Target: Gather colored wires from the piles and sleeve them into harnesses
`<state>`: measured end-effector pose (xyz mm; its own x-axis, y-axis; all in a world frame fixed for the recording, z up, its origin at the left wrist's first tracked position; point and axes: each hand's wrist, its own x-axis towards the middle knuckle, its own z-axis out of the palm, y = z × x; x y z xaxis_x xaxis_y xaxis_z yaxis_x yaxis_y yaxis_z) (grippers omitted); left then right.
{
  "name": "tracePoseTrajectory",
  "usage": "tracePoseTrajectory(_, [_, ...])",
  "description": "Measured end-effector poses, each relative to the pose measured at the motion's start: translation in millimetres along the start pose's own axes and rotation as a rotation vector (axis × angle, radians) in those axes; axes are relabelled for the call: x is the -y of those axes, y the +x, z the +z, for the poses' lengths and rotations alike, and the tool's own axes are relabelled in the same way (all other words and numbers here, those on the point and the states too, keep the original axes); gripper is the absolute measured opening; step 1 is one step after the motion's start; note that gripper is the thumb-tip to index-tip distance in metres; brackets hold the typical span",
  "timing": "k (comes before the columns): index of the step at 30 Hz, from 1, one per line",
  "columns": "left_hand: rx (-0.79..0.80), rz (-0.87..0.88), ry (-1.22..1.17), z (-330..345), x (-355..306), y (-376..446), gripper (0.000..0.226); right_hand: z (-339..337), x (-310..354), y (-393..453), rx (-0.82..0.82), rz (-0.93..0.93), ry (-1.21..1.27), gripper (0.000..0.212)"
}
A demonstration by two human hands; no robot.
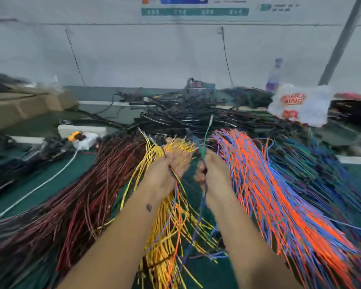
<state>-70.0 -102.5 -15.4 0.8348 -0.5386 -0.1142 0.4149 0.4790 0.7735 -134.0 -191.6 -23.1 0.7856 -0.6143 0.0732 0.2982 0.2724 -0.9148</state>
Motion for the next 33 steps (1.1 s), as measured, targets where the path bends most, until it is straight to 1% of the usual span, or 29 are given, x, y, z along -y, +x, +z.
tracePoseTrajectory(2, [-0.030, 0.008, 0.033, 7.4, 12.6, 1.2, 0.026, -6.6, -18.1, -0.6, -0.005, -0.011, -0.126, 0.030])
tracePoseTrajectory(3, [-0.047, 0.016, 0.055, 10.5, 18.3, 0.7, 0.025, -8.5, -24.0, -0.7, 0.017, -0.022, -0.184, 0.030])
tracePoseTrajectory(5, [-0.085, 0.052, 0.130, 12.9, 26.1, 0.5, 0.028, -10.1, -31.5, -1.7, 0.083, -0.087, -0.327, 0.032])
tracePoseTrajectory(7, [-0.107, 0.071, 0.176, 11.2, 28.0, 0.8, 0.031, -9.7, -34.5, -5.5, 0.113, -0.155, -0.449, 0.034])
tracePoseTrajectory(8, [-0.100, 0.063, 0.166, 9.7, 26.8, 0.8, 0.031, -8.8, -34.9, -8.0, 0.125, -0.185, -0.497, 0.033])
tracePoseTrajectory(10, [-0.035, 0.033, 0.090, 7.8, 24.5, 0.1, 0.028, -6.4, -34.6, -12.2, 0.137, -0.225, -0.611, 0.022])
tracePoseTrajectory(13, [0.033, 0.035, -0.032, 5.7, 23.8, -0.9, 0.027, -3.9, -30.6, -14.3, 0.077, -0.208, -0.779, 0.003])
tracePoseTrajectory(15, [0.043, 0.068, -0.028, 5.4, 23.4, -1.7, 0.028, -2.7, -27.4, -15.2, 0.055, -0.166, -0.833, 0.008])
tracePoseTrajectory(18, [0.049, 0.091, 0.081, 3.8, 25.2, -2.5, 0.030, -0.9, -24.3, -15.0, 0.064, -0.135, -0.837, 0.007])
tracePoseTrajectory(19, [0.049, 0.091, 0.128, 4.2, 26.3, -3.0, 0.031, -0.7, -24.3, -14.9, 0.066, -0.140, -0.838, 0.015])
tracePoseTrajectory(20, [0.048, 0.093, 0.169, 4.4, 26.8, -3.2, 0.032, -0.7, -24.5, -14.7, 0.072, -0.146, -0.843, 0.017])
tracePoseTrajectory(22, [0.030, 0.104, 0.230, 5.2, 27.1, -3.9, 0.031, 0.4, -23.7, -15.2, 0.078, -0.162, -0.883, 0.006])
tracePoseTrajectory(23, [0.014, 0.109, 0.239, 4.8, 27.3, -4.3, 0.031, 0.9, -23.2, -16.2, 0.088, -0.165, -0.904, 0.008])
tracePoseTrajectory(26, [-0.004, 0.153, 0.187, 3.3, 26.1, -3.2, 0.028, -1.3, -19.6, -15.4, 0.098, -0.172, -0.931, 0.021])
tracePoseTrajectory(28, [-0.005, 0.213, 0.185, 0.7, 26.7, -1.8, 0.028, -6.6, -16.7, -13.8, 0.065, -0.196, -0.938, 0.036])
tracePoseTrajectory(29, [-0.009, 0.240, 0.214, -0.4, 27.1, -1.4, 0.029, -8.1, -14.6, -13.5, 0.054, -0.207, -0.893, 0.040])
tracePoseTrajectory(30, [-0.011, 0.257, 0.241, -1.3, 27.8, -1.3, 0.029, -9.4, -12.5, -13.1, 0.043, -0.206, -0.817, 0.039])
tracePoseTrajectory(33, [0.019, 0.238, 0.315, -0.4, 30.0, -3.8, 0.026, -12.3, -11.2, -10.7, 0.002, -0.212, -0.532, 0.018])
